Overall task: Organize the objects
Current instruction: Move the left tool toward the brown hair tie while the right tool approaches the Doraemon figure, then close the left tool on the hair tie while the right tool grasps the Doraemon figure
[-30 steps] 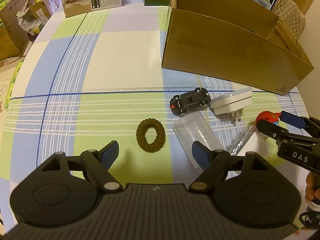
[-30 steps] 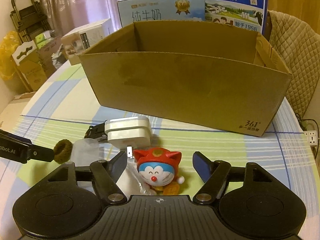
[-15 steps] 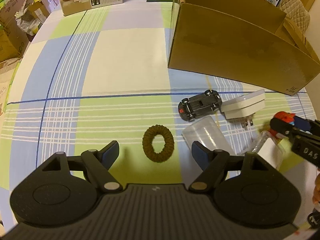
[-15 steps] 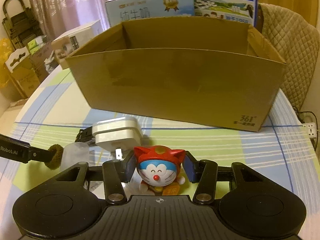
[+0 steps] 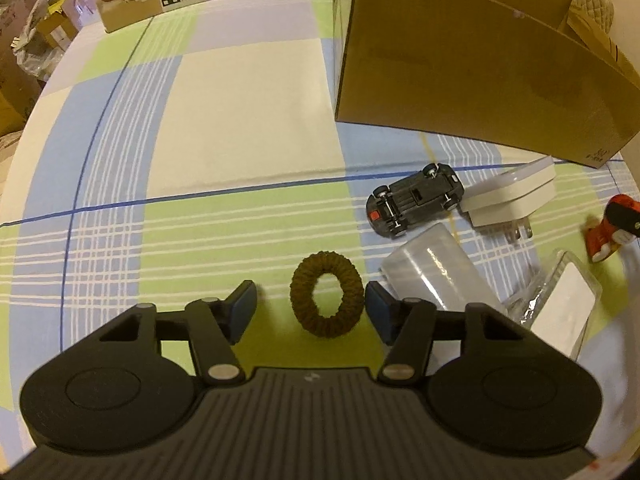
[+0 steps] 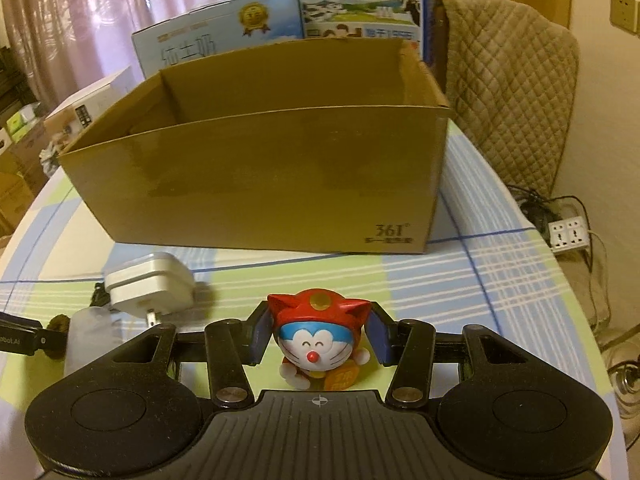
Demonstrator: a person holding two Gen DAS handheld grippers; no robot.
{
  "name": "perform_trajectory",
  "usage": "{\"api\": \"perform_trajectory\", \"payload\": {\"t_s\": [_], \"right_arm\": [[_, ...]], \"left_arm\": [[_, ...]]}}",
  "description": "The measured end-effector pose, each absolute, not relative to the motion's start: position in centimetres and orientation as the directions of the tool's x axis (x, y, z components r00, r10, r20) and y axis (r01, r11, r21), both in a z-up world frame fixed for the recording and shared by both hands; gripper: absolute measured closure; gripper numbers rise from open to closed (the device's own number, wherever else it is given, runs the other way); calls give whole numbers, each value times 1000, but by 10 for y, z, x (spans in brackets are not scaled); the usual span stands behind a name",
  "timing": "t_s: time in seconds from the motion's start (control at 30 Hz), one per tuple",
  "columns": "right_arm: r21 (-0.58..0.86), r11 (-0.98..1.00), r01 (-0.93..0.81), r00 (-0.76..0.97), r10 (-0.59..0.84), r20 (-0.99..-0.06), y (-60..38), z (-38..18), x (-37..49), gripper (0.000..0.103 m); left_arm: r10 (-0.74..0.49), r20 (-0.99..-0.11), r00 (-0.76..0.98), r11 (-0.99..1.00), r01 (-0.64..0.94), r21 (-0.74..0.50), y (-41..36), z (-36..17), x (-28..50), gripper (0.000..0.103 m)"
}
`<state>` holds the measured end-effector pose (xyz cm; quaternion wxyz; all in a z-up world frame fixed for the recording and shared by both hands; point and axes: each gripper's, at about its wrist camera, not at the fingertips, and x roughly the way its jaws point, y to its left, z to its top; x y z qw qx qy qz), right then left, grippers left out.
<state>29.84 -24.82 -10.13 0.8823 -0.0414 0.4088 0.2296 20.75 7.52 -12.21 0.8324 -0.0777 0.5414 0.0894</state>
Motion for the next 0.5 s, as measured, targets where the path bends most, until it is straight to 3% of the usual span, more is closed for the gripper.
{"api": "perform_trajectory", "payload": {"t_s": [0.2,0.27,0.5], "right_arm": [[109,894,-435,564,365,-741,-251,-99,298,56],[106,893,-437,564,364,-742,-250,-99,297,56],[106,893,-438,562,364,-743,-249,-99,298,56]], "left_arm": [[63,-912,406,977,-212,-27,73,-125,210,53],[61,-908,414,980,-199,-25,72,-125,211,63],[32,-904,426,982,-184,-52,70,-125,208,81]]}}
